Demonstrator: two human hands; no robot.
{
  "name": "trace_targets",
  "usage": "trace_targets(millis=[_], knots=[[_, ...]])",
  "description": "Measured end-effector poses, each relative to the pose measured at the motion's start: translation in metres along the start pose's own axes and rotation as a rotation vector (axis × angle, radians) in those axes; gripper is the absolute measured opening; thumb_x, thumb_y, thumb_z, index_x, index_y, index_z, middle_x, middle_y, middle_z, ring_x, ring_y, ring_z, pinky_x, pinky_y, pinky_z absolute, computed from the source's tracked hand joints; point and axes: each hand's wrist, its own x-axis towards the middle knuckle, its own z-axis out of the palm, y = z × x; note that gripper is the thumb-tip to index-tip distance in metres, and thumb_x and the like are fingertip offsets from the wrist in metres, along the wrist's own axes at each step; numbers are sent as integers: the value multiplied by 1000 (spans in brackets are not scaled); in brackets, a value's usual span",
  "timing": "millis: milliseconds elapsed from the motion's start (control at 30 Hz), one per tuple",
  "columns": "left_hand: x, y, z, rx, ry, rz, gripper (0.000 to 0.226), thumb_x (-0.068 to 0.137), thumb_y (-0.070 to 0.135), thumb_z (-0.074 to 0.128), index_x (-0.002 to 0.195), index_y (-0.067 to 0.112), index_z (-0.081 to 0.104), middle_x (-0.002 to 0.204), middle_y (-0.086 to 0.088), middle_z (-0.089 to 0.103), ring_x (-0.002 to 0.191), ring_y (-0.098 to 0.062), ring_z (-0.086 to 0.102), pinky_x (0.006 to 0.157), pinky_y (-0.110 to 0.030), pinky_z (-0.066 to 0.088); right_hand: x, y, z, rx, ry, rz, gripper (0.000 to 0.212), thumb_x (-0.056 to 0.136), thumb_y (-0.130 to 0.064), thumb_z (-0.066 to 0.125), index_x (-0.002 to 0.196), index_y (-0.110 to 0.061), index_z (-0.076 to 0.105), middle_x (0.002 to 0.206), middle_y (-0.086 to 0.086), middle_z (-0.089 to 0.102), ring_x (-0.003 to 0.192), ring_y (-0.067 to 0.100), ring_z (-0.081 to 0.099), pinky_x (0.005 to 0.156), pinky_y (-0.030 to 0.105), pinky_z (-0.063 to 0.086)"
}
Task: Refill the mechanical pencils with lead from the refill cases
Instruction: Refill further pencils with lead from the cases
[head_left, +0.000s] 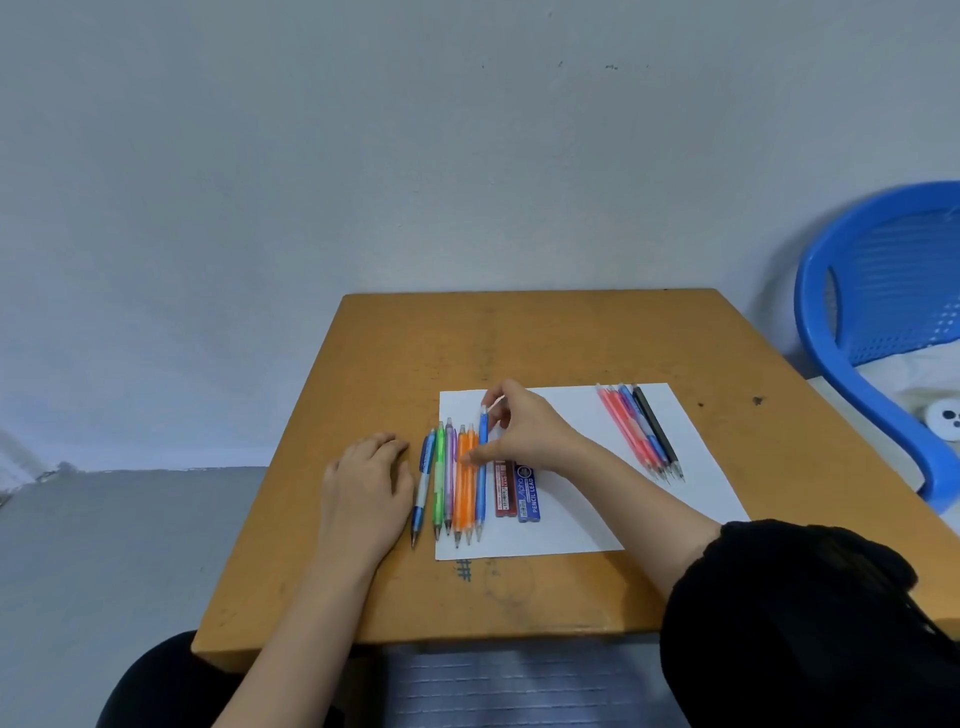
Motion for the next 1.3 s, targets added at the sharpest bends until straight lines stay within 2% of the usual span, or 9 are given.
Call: trace_targets(millis=[167,467,567,800,867,933,1000,1167,1300], knots=[[-1,0,0,-4,16,9,37,98,28,46,133,21,56,140,3,51,132,-13,40,109,-35,28,-12,4,8,306,203,-3,35,80,-25,75,105,-22,50,68,-3,63,59,3,64,53,17,47],[-7,2,-4,-29,172,130,26,92,15,58,116,14,68,121,-3,65,116,-20,56,99,-39,37,-35,-3,-8,776,435,-50,24,82,-14,72,103,-15,59,74,7,73,62,14,68,57,26,56],[-9,10,-7,-44,225,240,27,92,23,55,112,12,69,114,-3,69,108,-20,61,91,-35,38,-44,-7,-13,876,491,-89,21,81,-11,73,98,-15,61,76,11,72,63,21,68,57,28,56],[-19,53,-5,-233,152,413,39,94,36,45,120,14,64,116,0,68,105,-15,61,86,-29,44,-55,-3,-10,949,551,-97,20,82,-10,72,96,-13,59,73,11,70,64,26,70,61,34,59],[-21,64,-1,-256,147,497,44,92,38,44,119,11,65,109,-1,71,96,-16,64,79,-28,47,-58,-1,-8,956,546,-94,15,85,-11,69,96,-12,59,69,8,69,60,25,69,65,36,59],[-21,70,2,-199,208,558,42,92,36,47,116,9,68,95,-1,73,82,-16,65,70,-26,46,-61,1,-8,953,559,-85,10,88,-14,65,96,-12,60,66,7,68,56,22,67,65,34,59],[-19,71,7,-136,295,591,38,91,32,50,113,9,70,86,0,73,75,-16,65,71,-25,41,-63,4,-8,975,569,-70,7,91,-14,62,97,-12,60,69,8,68,59,23,68,66,33,59],[-14,66,16,-111,446,591,29,91,25,54,106,8,72,85,0,73,79,-17,64,77,-26,36,-65,14,-12,986,562,-57,3,91,-11,60,92,-11,63,82,11,71,70,20,69,69,27,58],[-17,61,16,-128,524,544,28,94,25,51,103,9,73,90,0,73,84,-16,63,78,-27,36,-64,24,-15,799,494,-103,7,91,-8,60,94,-10,67,84,8,71,71,9,67,69,21,55]])
